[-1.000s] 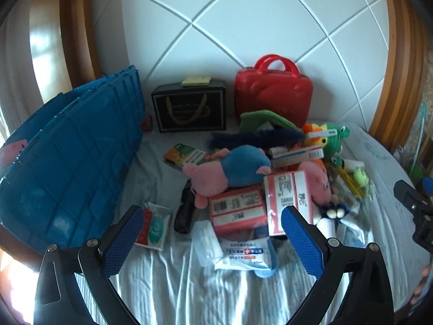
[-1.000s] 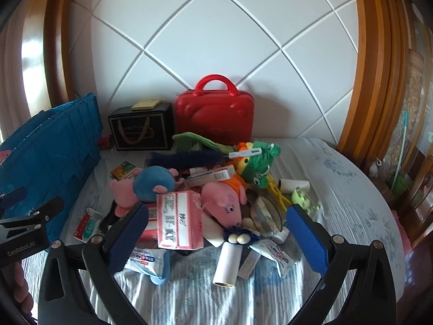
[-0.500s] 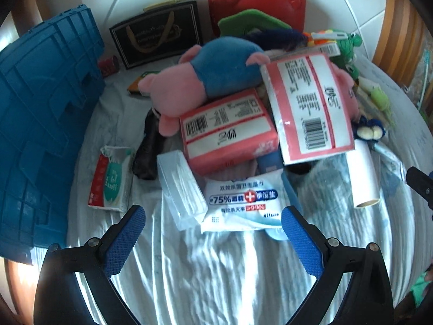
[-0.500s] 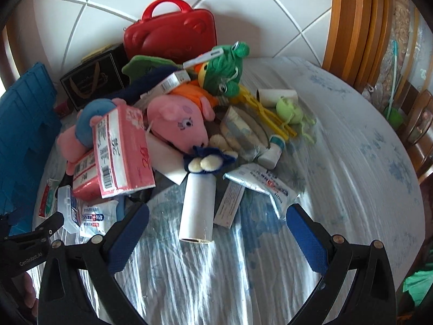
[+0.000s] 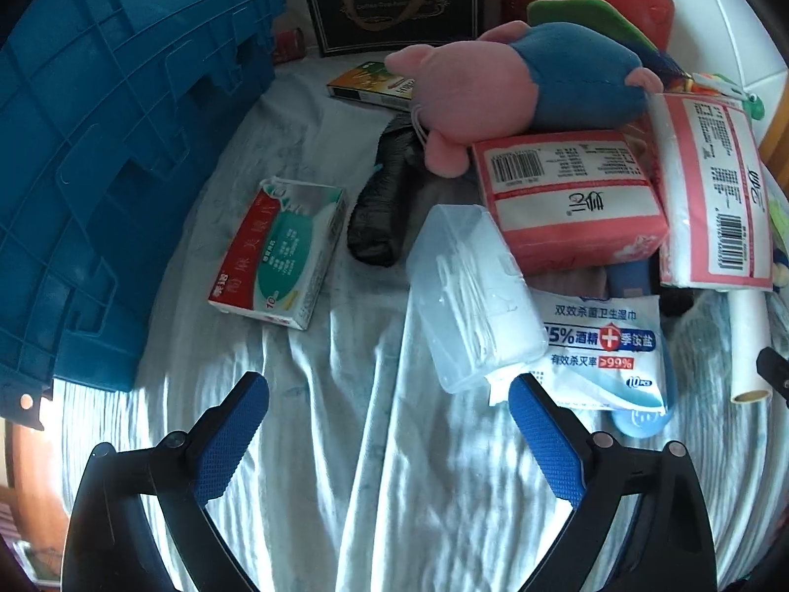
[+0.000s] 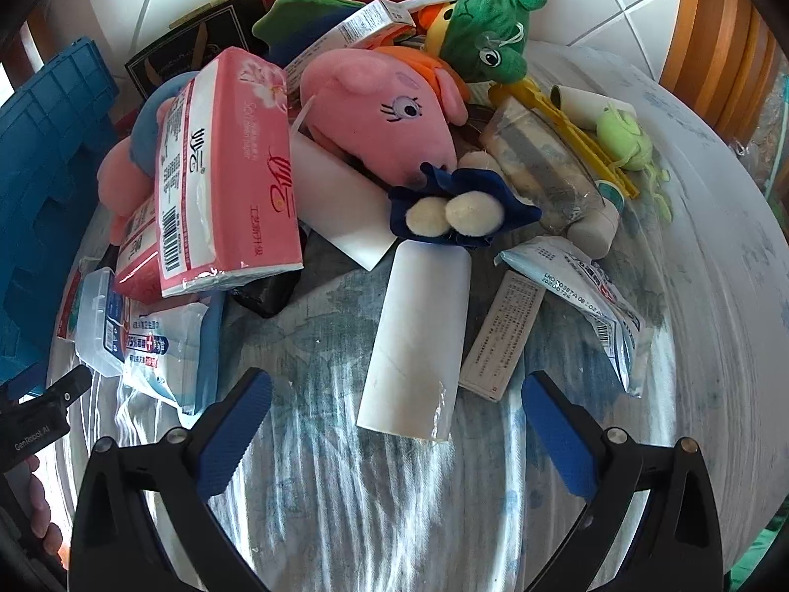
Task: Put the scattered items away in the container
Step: 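Grasp the clear plastic case with the left gripper while the right gripper grasps the white paper roll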
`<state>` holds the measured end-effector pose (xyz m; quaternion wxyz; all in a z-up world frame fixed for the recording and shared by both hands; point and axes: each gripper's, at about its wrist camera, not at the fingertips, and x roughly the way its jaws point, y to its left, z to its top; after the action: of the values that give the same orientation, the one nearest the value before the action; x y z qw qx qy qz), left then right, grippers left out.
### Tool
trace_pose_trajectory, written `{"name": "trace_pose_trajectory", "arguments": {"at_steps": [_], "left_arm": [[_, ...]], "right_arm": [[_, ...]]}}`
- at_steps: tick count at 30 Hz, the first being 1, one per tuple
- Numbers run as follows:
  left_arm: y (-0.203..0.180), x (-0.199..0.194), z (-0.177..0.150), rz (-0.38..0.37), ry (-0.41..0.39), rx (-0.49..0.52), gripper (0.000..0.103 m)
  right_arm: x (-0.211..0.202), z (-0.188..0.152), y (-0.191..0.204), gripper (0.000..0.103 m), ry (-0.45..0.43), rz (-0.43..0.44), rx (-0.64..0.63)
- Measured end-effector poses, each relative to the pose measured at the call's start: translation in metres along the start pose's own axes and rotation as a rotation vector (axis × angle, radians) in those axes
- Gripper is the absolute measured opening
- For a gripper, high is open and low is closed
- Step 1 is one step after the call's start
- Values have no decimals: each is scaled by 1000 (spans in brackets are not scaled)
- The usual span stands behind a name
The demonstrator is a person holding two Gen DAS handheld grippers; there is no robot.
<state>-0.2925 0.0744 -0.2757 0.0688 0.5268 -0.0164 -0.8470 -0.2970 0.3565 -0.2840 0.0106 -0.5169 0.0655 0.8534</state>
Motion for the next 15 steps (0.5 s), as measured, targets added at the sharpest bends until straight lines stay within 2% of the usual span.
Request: {"name": "trace_pose_trajectory", "arguments": {"at_steps": [5,7,9,11,13,15], "left_arm": [[-13,-2,10,-75,-20,-21,96],[-26,-2,18,-82,-34,-7,96],[-37,5,25,-58,-39,11,94],[-42,17,31,-52,-11,11,83],[-43,32,33,-51,42,3,59],[-40,42,31,-47,62,-7,55]], "right_arm": [[10,-1,1,103,13,3,-11],[10,-1,2,103,10,17,-10],[8,-1,4,103,4,27,-4],[8,-1,7,100,4,37,-13],[9,0,12,80,7,38,-32],[11,1,15,73,11,21,-48]]}}
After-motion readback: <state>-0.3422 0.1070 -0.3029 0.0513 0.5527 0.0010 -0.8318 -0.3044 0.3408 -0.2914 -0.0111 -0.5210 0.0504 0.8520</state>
